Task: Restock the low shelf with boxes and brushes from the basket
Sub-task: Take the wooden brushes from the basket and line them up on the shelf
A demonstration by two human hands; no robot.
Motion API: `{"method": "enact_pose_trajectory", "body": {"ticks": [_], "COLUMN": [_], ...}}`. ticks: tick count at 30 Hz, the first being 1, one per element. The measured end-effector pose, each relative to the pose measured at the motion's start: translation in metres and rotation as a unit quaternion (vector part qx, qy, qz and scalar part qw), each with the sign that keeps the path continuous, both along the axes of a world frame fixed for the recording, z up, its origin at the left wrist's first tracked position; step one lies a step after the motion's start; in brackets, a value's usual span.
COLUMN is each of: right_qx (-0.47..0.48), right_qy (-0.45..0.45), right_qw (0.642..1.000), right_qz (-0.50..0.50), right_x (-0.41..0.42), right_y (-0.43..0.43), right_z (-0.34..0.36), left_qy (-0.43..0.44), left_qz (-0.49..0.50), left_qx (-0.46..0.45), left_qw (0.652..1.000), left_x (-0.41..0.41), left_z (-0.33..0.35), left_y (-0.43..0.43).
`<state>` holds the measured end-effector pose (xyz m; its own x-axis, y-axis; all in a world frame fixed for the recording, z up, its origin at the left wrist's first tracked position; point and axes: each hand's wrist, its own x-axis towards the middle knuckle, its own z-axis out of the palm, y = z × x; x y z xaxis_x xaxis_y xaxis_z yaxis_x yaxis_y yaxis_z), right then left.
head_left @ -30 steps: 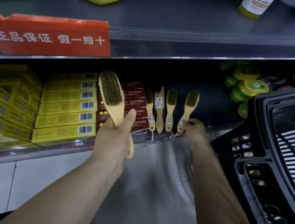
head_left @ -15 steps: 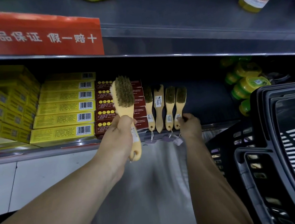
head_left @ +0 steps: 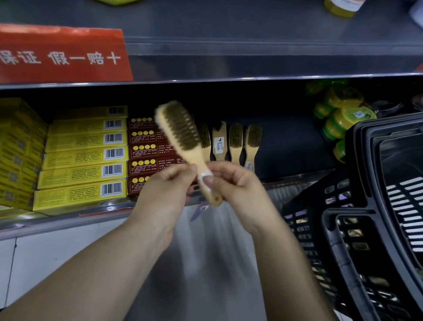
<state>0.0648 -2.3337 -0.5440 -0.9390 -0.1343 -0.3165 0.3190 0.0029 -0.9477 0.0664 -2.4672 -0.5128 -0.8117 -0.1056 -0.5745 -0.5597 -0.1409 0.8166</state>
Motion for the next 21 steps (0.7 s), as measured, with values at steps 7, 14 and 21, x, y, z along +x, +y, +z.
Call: {"method": "enact_pose_trajectory", "body": {"ticks": [7,14,21], "right_qx": [0.192,0.354,0.350], "right_qy": [-0.095,-0.114,-0.094], "right_qw": [0.906,0.874,0.872], "right_qz": [-0.366,-0.312,-0.330], "right_x": [-0.040,-0.055,-0.059], "right_y": [0.071,0.092,0.082], "right_z": [-0.066,-0.095,-0.106], "left_qy": [-0.059,-0.072,-0.079], "left_qz": [-0.058,-0.067,-0.094], "left_qx": [-0.012,-0.015,-0.015], "left_qw": [0.997,0.995,0.992], "left_x": [0.004,0.004,0.007], "left_z": [0.000,0.003,0.007], "left_y": [0.004,0.004,0.010]}}
